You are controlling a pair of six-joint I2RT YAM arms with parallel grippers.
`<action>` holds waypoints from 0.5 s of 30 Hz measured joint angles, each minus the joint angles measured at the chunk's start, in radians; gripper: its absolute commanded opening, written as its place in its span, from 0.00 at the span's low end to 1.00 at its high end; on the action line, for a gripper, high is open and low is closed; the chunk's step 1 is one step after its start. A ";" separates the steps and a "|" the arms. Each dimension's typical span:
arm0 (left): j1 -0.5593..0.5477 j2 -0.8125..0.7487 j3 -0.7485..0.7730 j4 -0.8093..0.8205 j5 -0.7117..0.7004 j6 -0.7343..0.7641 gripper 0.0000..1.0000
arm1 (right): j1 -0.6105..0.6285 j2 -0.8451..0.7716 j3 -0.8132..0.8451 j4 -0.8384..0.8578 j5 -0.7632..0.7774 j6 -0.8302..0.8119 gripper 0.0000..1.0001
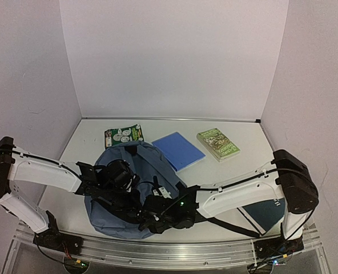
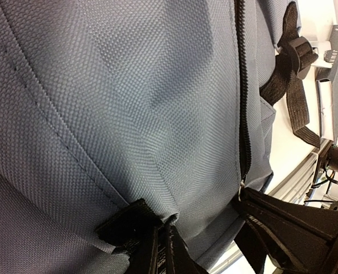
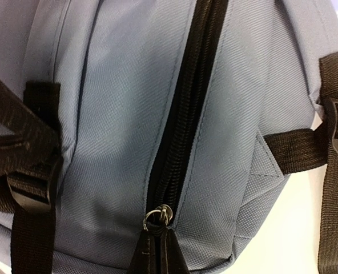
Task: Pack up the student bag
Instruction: Zip the student bag at the center of the board.
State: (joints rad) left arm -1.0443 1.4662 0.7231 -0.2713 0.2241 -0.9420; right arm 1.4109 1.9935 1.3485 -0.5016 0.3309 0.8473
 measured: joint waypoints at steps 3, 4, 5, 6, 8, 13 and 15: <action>0.000 -0.003 -0.017 0.025 0.000 0.000 0.06 | -0.003 0.003 0.017 -0.014 0.039 0.004 0.00; 0.000 -0.005 -0.024 0.033 0.001 0.000 0.06 | -0.006 0.004 0.023 -0.017 0.052 0.005 0.00; 0.000 -0.007 -0.029 0.040 0.001 0.000 0.05 | -0.011 0.004 0.031 -0.021 0.063 0.007 0.00; 0.000 -0.009 -0.035 0.047 0.001 0.000 0.06 | -0.018 0.004 0.039 -0.024 0.073 0.007 0.00; 0.000 -0.010 -0.043 0.060 0.001 0.000 0.06 | -0.036 0.004 0.053 -0.025 0.082 0.006 0.00; 0.000 -0.013 -0.052 0.082 0.001 0.001 0.06 | -0.080 0.004 0.063 0.001 0.072 -0.022 0.00; 0.000 -0.013 -0.052 0.083 0.002 0.002 0.05 | -0.098 0.004 0.062 0.020 0.060 -0.038 0.00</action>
State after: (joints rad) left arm -1.0443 1.4536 0.6715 -0.1887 0.2260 -0.9401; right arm 1.3127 1.9972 1.4109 -0.4818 0.3908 0.8098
